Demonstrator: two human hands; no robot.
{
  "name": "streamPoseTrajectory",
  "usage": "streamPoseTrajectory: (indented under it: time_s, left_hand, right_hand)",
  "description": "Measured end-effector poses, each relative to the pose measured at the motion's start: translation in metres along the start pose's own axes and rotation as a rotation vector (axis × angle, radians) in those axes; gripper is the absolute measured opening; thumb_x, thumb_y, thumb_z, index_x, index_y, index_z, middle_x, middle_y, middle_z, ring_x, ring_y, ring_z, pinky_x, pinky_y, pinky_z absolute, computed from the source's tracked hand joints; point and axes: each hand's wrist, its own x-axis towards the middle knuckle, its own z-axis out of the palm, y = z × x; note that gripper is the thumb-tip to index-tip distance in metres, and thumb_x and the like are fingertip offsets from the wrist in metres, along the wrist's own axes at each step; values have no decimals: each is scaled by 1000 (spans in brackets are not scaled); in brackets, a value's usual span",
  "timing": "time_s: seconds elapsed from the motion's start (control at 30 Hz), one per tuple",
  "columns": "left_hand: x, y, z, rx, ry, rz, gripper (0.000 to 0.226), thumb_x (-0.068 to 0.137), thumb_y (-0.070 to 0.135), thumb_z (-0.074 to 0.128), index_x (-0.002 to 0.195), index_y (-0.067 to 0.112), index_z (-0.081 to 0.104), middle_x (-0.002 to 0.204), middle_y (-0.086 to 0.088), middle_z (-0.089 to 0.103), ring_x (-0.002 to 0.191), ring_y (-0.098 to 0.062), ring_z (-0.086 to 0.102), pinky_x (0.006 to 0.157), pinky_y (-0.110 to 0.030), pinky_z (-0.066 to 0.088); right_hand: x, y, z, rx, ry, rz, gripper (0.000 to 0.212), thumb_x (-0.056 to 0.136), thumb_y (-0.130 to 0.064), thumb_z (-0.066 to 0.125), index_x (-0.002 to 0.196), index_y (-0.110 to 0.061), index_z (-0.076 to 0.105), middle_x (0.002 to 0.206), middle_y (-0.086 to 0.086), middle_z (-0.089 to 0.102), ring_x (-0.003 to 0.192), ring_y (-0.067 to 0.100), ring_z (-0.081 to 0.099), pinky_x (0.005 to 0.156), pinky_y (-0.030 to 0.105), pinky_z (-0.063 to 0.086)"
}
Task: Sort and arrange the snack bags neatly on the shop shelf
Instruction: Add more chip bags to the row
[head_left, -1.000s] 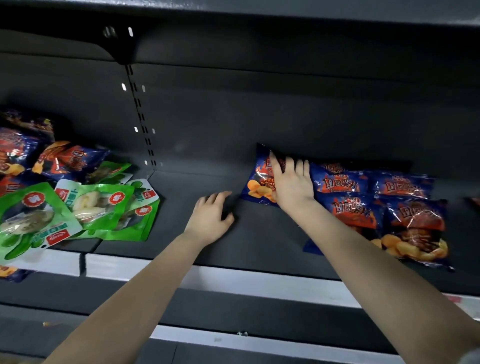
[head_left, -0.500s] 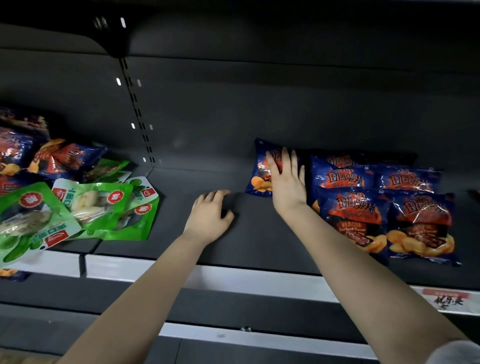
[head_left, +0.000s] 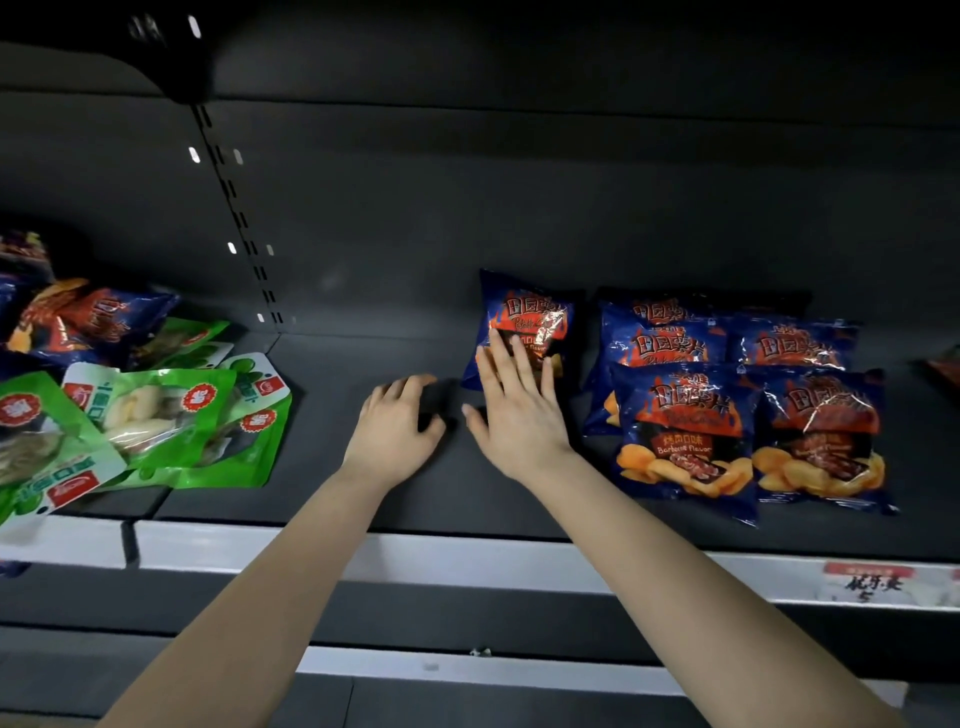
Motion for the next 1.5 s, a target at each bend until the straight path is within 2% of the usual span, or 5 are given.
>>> streamPoseTrajectory:
  time_s: [0.4, 0.83, 1.1, 1.33, 1.5]
  left_hand:
    - [-3, -2, 0, 5, 9, -11, 47, 86, 22, 56, 131, 16, 47, 133, -5, 53, 124, -29, 42, 106, -36, 31]
    - [-3, -1, -1, -15, 16, -37, 46, 87, 21, 55, 131, 16, 47, 132, -6, 53, 125, -28, 41, 107, -36, 31]
    - [-3, -3, -1, -7, 17, -21, 46, 85, 20, 55, 131, 15, 47, 134, -5, 52, 124, -29, 43, 107, -37, 30]
    - [-3, -2, -11, 2, 73, 13, 45, 87, 16, 55, 130, 7, 48, 133, -10, 54, 124, -28, 45, 107, -32, 28]
    - [-6, -12, -29, 89, 148, -71, 48, 85, 20, 57, 131, 13, 48, 133, -8, 54, 127, -29, 43, 113, -45, 22]
  right_hand:
    - [-1, 5, 11, 80, -28, 59, 69, 96, -50, 31, 151, -17, 6, 158, 4, -12, 144, 27, -15, 115, 51, -5]
    - [0, 13, 11, 107, -7, 69, 66, 96, -50, 29, 151, -17, 12, 159, 2, -6, 145, 24, -13, 112, 53, -10]
    - [-5, 3, 0, 148, 143, -81, 57, 97, -46, 32, 149, -24, 23, 159, 3, 6, 146, 19, -7, 112, 49, -11]
    - [3, -16, -6, 159, 75, -201, 57, 97, -53, 22, 149, -30, 18, 159, -1, -3, 145, 19, -13, 112, 49, -12]
    - [16, -33, -3, 243, 19, -234, 59, 96, -55, 21, 150, -31, 12, 159, -3, -6, 144, 18, -14, 110, 46, -14]
